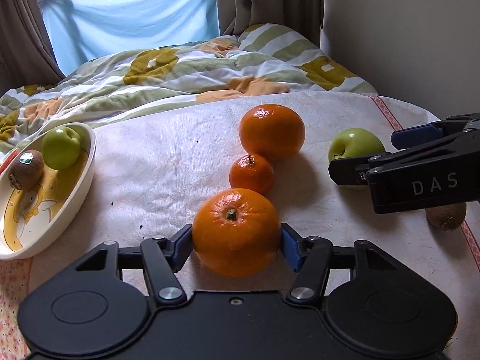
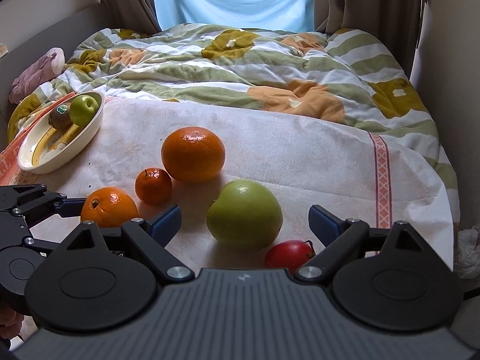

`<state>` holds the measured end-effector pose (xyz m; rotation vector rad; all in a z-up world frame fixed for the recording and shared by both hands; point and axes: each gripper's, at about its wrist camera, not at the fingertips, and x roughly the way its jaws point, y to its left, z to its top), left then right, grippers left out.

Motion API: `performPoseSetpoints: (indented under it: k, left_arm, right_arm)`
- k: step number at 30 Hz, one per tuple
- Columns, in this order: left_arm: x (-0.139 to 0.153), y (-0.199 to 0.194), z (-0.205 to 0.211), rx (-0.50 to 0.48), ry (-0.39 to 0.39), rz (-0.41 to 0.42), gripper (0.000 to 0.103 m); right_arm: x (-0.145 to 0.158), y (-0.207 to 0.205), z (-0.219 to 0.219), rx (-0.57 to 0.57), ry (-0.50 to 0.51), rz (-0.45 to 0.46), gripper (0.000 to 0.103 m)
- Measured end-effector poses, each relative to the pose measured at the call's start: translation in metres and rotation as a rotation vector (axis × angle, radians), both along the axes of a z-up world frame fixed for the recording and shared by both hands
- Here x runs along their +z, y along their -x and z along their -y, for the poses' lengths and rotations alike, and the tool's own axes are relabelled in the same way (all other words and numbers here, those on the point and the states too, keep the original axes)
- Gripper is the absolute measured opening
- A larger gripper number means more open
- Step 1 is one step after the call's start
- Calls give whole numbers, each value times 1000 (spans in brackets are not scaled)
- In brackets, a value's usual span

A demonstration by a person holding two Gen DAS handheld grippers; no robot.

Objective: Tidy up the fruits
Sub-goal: 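Grasp a large orange with the left tool while the right tool grasps a green apple, then carry the orange and green apple to the duck bowl with both tools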

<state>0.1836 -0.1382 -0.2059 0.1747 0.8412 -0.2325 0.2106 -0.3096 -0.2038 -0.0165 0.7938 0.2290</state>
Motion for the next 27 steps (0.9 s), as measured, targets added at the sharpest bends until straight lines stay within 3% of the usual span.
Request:
performPoseSetpoints:
  k: [10,21,27]
  left_arm:
    - [3,2,-4,20,11,-6,64]
    - [6,8,-17,54,-11,4,64]
    - [9,9,-21,67,-14,16,64]
  right_arm:
    - [-12,-12,-7,25,14,-24,97]
    - [-20,-15,-9,24,29,-44,77]
    - [-19,-13,-6,18,21,-37,74]
